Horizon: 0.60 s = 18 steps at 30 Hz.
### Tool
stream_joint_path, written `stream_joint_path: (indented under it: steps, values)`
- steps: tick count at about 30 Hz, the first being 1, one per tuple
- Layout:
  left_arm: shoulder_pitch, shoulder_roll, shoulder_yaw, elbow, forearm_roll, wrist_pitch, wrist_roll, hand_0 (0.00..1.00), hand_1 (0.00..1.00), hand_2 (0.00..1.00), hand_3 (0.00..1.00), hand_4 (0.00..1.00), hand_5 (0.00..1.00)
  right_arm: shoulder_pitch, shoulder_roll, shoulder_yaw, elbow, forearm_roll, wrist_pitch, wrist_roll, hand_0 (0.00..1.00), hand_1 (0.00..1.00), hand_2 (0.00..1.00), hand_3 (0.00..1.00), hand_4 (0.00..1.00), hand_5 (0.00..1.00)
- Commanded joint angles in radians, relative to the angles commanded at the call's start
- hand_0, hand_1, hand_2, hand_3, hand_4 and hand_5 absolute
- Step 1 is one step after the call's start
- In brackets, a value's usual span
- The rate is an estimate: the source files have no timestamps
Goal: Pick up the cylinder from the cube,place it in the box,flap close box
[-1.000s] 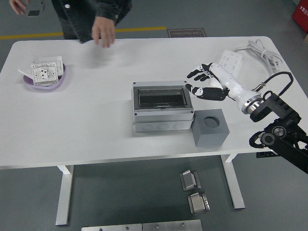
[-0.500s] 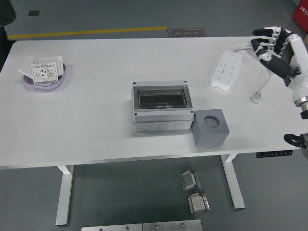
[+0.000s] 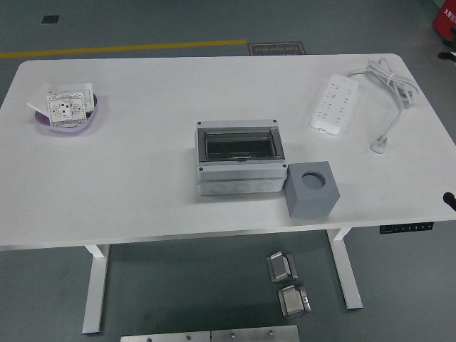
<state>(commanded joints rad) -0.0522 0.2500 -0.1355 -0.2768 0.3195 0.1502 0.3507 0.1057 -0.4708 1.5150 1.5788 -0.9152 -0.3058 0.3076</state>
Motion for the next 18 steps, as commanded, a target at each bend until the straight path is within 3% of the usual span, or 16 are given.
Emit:
stream_joint_path:
  steps: [7,8,18]
  values:
    - [0.0,0.002,0.007,0.003,-0.012,-0.001,0.0,0.69,0.681,0.586,0.656,0.54,0.353,-0.009,0.002,0.005,-0.003,-0.013,-0.012,-0.007,0.553,0.604,0.64,0.629,0.716,0.313]
    - [-0.001,0.0,0.006,0.003,-0.011,-0.001,0.0,0.689,0.681,0.587,0.659,0.567,0.366,-0.011,0.003,0.005,-0.003,-0.015,-0.012,-0.008,0.627,0.656,0.658,0.656,0.718,0.312]
    - [-0.009,-0.003,0.006,0.003,-0.012,-0.004,0.001,0.69,0.681,0.587,0.661,0.576,0.36,-0.028,-0.003,0.031,0.005,-0.019,-0.003,-0.005,0.655,0.667,0.664,0.664,0.73,0.305]
